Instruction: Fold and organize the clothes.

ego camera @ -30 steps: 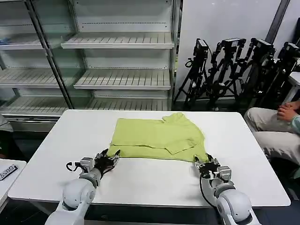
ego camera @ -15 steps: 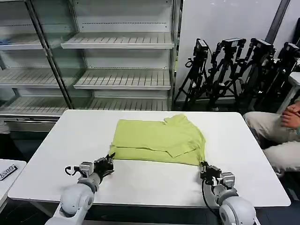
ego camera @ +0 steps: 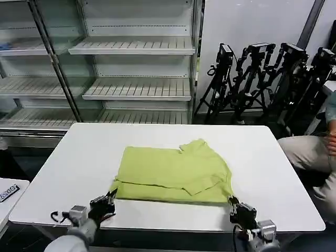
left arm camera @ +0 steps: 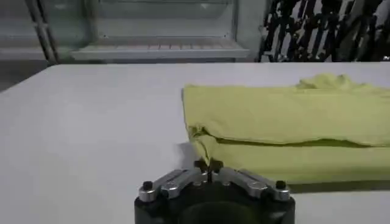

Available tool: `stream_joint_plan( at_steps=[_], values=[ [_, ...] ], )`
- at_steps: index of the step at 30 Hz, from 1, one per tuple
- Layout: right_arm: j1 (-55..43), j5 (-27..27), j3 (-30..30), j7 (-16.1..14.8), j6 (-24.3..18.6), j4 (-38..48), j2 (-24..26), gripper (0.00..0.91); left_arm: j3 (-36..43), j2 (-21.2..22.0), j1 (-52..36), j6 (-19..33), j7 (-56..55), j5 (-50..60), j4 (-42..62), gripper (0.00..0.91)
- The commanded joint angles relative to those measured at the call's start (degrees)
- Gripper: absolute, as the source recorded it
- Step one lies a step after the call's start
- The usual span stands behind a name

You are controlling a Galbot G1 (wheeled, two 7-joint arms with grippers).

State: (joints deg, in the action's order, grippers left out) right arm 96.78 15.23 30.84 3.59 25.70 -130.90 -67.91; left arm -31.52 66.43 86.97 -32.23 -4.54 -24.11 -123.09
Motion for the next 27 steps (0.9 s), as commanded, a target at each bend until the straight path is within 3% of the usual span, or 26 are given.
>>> stream_joint_plan(
  at_steps=[1, 7, 13, 19, 27],
  values=[
    [7.94, -1.48, 1.16, -0.26, -1.66, -5.81, 0.17, 0.907, -3.92, -0.83, 10.02, -0.38, -0.42, 0.81, -7.80, 0.907],
    [9.22, -1.36, 1.97, -0.20, -1.39, -7.31, 0.58, 0.907, -3.29, -1.37, 13.33, -0.84, 1.96, 6.77, -11.90, 0.907],
    [2.74, 4.09, 5.85, -0.15, -0.80, -9.40, 1.93, 0.907, -4.72, -2.13, 6.97, -0.76, 1.66, 6.26, -14.31, 0.907],
    [-23.92, 4.04, -3.75, 5.47, 3.13, 8.06, 0.40, 0.907, 1.96, -3.62, -12.69, -0.23, 2.64, 4.38, 1.13, 0.907],
    [-47.70, 4.43, -14.76, 7.45, 6.04, 28.42, -1.80, 0.907, 8.22, -5.08, -28.80, -0.77, 4.68, -0.25, 16.58, 0.907]
  ],
)
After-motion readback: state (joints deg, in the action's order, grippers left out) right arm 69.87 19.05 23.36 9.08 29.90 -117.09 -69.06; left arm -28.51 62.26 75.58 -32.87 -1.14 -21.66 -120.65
